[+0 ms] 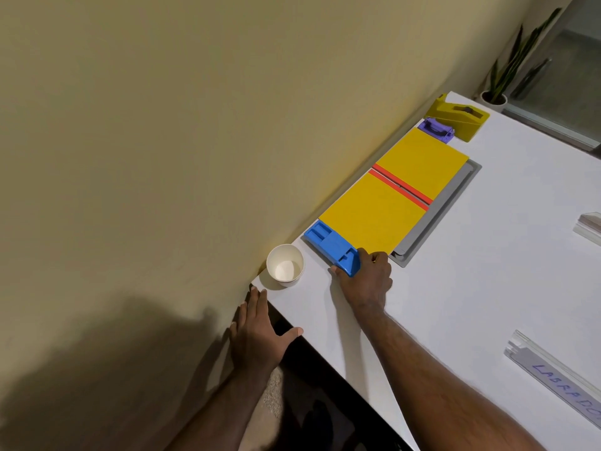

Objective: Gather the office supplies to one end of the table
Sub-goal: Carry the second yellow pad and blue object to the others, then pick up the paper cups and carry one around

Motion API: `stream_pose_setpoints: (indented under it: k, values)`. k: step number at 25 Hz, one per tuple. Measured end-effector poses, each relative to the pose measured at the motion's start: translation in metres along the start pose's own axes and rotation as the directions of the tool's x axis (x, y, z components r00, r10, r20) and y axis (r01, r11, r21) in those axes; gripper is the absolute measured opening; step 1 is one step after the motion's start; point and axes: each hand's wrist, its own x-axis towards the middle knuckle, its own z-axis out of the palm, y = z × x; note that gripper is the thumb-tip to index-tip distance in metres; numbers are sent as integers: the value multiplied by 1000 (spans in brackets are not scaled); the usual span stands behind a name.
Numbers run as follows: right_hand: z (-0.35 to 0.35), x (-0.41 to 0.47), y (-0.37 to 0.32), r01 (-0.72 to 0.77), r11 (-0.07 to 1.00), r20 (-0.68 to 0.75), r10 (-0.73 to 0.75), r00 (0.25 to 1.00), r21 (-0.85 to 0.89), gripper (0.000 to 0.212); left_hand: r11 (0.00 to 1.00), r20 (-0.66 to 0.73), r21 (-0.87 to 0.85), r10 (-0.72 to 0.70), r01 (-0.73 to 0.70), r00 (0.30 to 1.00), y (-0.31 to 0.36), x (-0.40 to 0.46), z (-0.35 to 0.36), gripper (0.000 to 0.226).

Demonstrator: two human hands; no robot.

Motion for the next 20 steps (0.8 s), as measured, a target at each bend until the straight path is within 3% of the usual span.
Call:
stream_pose_setpoints:
  k: [9, 12, 14, 17, 20]
  values:
    - [9, 3, -9, -48, 999, -3, 48, 999, -12, 69, 999, 40, 19, -36, 35, 999, 4, 2, -2, 108]
    - [3, 3, -11, -24, 997, 4, 25, 1000, -69, 78, 995, 86, 58, -81, 77, 993, 6, 3, -1, 111]
    - [-2, -1, -13, 49, 997, -34, -51, 998, -58, 79, 992, 108, 71, -109, 102, 988, 6, 3, 0, 111]
    - [-6, -13, -21, 247, 968, -127, -241, 962, 39, 64, 986, 138, 64, -158, 151, 978, 7, 5, -1, 111]
    - [-5, -24, -34, 346, 921, -112, -331, 937, 177, 67, 982, 142, 55, -187, 181, 972, 9, 4, -2, 110]
